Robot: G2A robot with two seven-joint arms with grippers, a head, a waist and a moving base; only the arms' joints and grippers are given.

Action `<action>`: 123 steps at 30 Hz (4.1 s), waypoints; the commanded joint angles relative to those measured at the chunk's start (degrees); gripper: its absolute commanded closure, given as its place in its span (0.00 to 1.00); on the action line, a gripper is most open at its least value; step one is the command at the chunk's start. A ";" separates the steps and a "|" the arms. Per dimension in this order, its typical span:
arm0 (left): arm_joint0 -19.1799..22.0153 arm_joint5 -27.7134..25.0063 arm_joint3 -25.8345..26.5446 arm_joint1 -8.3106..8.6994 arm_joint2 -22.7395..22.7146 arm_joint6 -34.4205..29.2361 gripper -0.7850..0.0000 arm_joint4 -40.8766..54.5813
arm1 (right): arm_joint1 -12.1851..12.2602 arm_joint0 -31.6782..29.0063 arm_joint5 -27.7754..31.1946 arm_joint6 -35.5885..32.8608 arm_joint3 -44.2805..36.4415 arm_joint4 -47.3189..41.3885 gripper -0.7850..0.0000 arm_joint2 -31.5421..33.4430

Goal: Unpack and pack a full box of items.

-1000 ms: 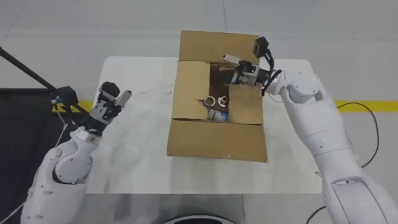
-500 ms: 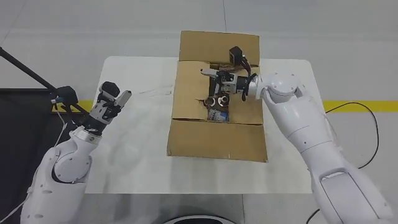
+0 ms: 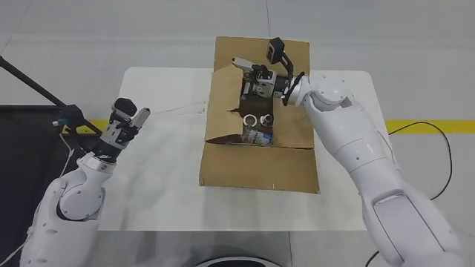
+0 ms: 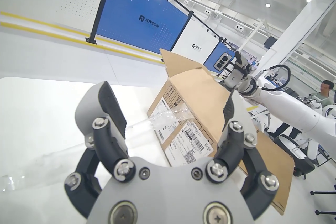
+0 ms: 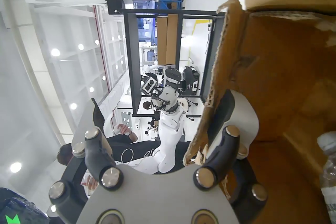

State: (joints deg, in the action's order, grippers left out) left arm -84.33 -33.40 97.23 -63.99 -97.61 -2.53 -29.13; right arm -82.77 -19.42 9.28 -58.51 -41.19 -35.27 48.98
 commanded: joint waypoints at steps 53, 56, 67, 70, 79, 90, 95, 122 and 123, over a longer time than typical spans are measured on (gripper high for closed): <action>4.33 3.99 13.98 0.45 -0.63 -13.78 0.00 5.81 | -3.17 3.54 32.41 8.39 12.64 9.59 0.00 3.72; 8.16 6.55 14.87 0.47 3.27 -17.96 0.00 5.81 | 0.08 0.08 35.30 8.66 8.41 10.11 0.00 8.78; 22.11 16.79 11.36 -0.93 23.01 -29.26 0.00 3.85 | 9.41 -24.47 26.54 15.96 -26.81 18.57 0.00 30.43; 25.56 20.41 10.22 -1.61 28.26 -32.40 0.00 3.70 | 10.37 -29.70 22.39 17.95 -32.97 19.10 0.00 34.26; 25.56 20.41 10.22 -1.61 28.26 -32.40 0.00 3.70 | 10.44 -30.10 21.88 18.07 -33.38 19.08 0.00 34.55; 31.52 28.40 4.13 -3.74 37.54 -36.04 0.00 12.57 | 10.66 -31.31 23.24 18.08 -36.08 18.78 0.00 34.84; 38.86 35.17 -3.24 -6.48 44.69 -37.46 0.00 22.33 | 11.11 -32.03 24.20 16.99 -36.21 18.03 0.00 35.94; 49.45 40.55 -27.62 -13.84 55.13 -34.51 0.00 32.83 | 12.55 -32.79 24.33 15.78 -35.98 16.83 0.00 36.61; 49.44 40.18 -27.99 -13.96 55.14 -34.51 0.00 32.92 | 12.59 -32.82 24.36 15.83 -36.02 16.82 0.00 36.60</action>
State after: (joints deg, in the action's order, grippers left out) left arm -34.89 7.17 69.59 -77.85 -42.46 -37.05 3.72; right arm -70.22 -52.21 33.61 -42.74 -77.19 -18.46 85.59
